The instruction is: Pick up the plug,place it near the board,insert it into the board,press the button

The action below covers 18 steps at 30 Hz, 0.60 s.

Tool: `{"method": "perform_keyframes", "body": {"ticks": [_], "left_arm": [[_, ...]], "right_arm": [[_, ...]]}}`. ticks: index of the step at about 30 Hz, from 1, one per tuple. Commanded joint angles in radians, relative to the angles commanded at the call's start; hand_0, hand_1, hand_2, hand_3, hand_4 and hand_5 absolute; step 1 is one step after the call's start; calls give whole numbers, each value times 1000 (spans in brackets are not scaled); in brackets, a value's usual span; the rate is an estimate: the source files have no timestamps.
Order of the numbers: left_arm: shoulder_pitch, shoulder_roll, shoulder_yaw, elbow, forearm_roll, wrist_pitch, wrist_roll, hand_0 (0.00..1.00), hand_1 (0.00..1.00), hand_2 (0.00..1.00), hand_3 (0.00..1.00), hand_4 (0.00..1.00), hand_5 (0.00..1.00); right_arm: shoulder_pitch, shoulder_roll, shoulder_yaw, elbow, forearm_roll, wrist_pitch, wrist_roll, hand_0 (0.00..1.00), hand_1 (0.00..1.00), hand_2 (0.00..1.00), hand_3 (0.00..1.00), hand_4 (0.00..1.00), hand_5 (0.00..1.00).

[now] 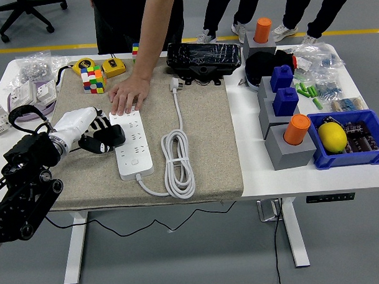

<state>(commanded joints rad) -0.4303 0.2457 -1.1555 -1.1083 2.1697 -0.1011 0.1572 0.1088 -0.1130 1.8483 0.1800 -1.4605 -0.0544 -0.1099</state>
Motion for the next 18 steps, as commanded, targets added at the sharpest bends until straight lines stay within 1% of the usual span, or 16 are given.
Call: {"method": "perform_keyframes", "body": {"ticks": [3,4,9,10,12,18], "left_arm": [[-1,-2,1,0,4,-1,2,419,559,560,547,866,59],[-1,-2,2,0,6,-2,2,408,557,553,548,835,42],[-2,1,3,-1,15,-14,5,408,557,553,548,835,42],[-2,1,3,-2,16,-17,6,382,549,537,541,827,35],[-3,2,4,-2,16,-22,6,382,549,537,541,827,35],[-5,1,3,-2,18,-24,6,371,540,530,538,825,30]], "right_arm": [[0,0,0,0,0,0,0,834,728,717,763,998,998],[0,0,1,0,0,0,0,834,730,717,763,998,998],[0,0,1,0,-1,0,1,834,730,717,763,998,998],[0,0,1,0,-1,0,1,834,730,717,763,998,998],[0,0,2,0,-2,0,1,834,730,717,763,998,998],[0,-2,0,0,-2,0,0,835,728,717,763,998,998]]}}
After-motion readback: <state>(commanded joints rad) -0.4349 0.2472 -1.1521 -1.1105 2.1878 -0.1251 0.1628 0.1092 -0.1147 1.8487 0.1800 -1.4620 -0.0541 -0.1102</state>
